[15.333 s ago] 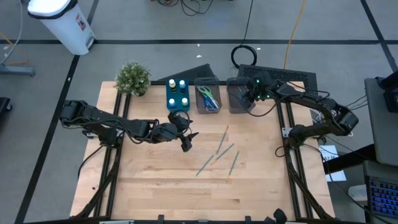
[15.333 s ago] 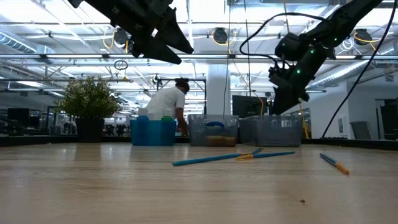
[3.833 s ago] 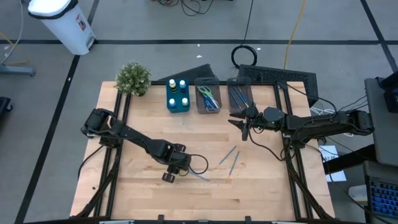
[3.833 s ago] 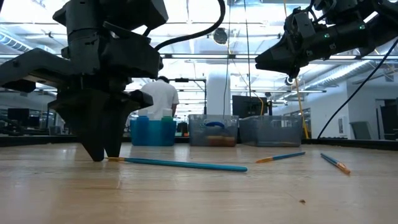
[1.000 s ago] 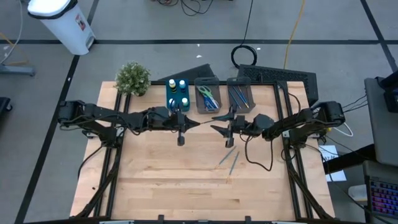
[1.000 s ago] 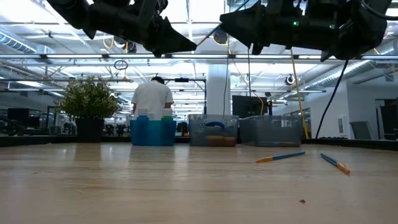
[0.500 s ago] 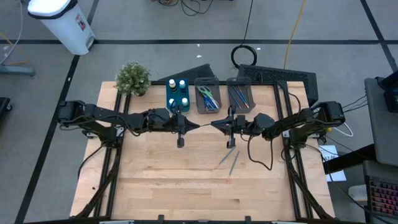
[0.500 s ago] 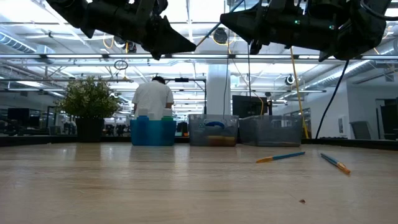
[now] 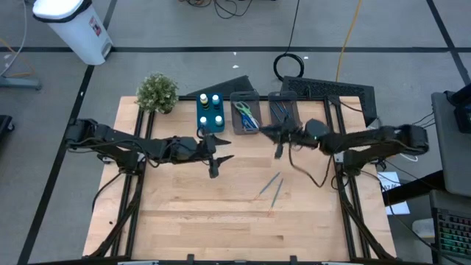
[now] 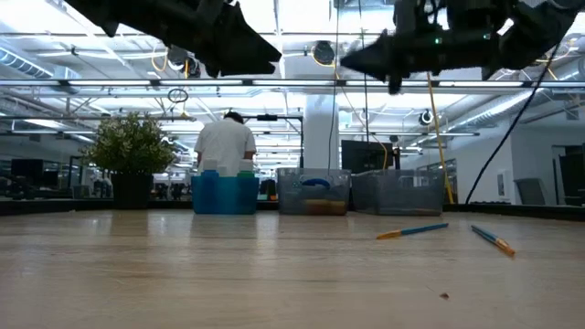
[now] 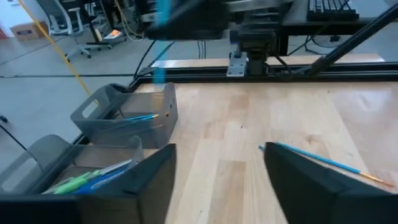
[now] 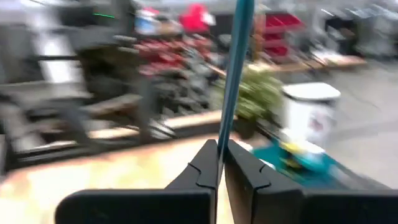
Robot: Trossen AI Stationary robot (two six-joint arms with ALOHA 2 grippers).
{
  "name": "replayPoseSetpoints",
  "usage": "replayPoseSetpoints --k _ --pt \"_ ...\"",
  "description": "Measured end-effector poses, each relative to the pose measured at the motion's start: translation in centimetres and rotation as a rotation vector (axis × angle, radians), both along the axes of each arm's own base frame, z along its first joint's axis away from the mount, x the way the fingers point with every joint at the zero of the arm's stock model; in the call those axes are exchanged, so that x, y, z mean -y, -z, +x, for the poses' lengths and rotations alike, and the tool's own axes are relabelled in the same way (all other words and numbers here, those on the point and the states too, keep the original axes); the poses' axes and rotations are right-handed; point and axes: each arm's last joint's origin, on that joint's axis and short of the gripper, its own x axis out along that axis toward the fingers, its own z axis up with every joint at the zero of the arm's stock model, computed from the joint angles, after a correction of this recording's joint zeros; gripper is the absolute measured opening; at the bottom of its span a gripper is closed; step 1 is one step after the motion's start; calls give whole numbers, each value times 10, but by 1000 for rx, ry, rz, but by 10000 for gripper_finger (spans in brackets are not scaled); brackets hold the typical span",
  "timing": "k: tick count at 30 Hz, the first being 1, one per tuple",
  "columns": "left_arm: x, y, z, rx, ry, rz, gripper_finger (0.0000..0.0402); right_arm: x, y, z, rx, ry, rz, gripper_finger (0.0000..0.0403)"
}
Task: Pick & Place Paint Supplies
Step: Put the blue paint brush into the right black bin
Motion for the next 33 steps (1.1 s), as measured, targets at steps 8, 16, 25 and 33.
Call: replayPoseSetpoints --k 8,16,25,33 --pt "-4 4 1 -17 -22 -24 313 71 23 -54 -372 372 198 1" --pt "-10 8 1 -47 -48 -41 321 84 42 -77 -564 481 326 2" --pt "-11 8 0 -53 -51 -44 322 88 48 -86 -643 552 363 3" --pt "-11 8 0 -49 -56 -60 322 88 50 -88 -669 570 373 17"
